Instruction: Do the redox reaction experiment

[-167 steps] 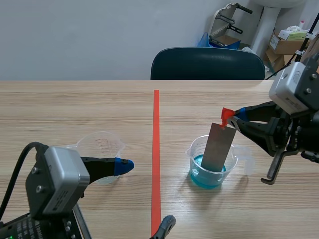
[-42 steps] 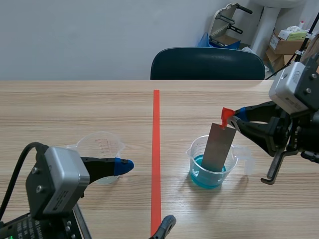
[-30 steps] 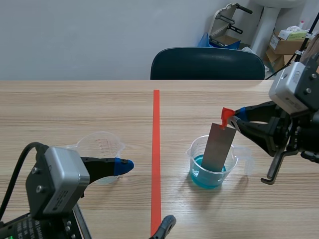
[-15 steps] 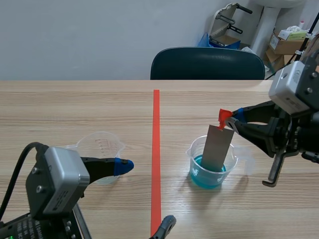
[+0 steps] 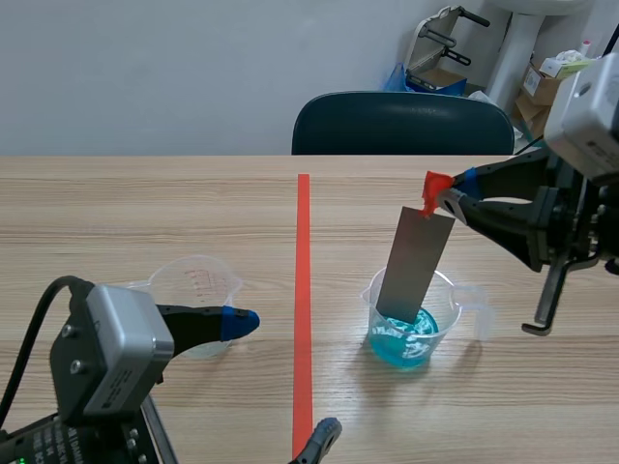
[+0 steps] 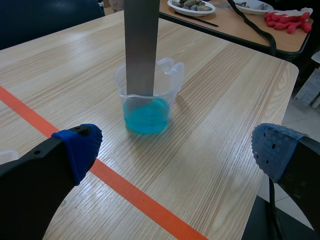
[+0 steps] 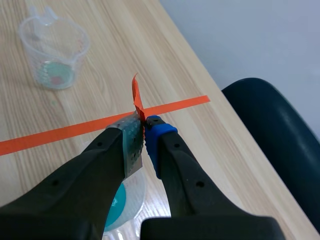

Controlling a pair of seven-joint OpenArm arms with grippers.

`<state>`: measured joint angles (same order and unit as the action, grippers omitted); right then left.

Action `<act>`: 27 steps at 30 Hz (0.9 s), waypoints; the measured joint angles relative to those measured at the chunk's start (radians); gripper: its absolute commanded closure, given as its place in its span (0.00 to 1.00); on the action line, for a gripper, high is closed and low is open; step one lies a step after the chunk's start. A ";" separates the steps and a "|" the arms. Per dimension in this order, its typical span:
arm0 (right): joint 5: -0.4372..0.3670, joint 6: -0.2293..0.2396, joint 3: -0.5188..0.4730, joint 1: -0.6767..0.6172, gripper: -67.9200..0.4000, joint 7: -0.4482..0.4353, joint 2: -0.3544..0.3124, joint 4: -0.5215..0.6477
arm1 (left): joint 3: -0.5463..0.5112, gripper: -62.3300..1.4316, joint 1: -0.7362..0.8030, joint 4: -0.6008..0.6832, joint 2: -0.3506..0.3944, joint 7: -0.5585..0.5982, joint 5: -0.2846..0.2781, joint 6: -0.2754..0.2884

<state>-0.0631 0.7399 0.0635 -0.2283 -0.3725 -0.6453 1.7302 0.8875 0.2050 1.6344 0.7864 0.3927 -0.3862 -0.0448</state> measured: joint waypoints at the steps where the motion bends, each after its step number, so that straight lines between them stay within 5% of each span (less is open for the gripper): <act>1: 0.000 0.000 -0.010 0.000 0.98 0.000 0.000 0.008 | 0.000 0.00 0.000 0.000 0.000 0.000 0.000 0.000; 27: -0.005 0.000 -0.200 -0.171 0.98 0.139 0.000 0.320 | 0.000 0.00 0.000 0.000 0.000 0.000 0.000 0.000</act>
<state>-0.0681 0.7395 -0.1368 -0.3996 -0.2337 -0.6456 2.0502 0.8875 0.2050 1.6344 0.7864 0.3923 -0.3862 -0.0448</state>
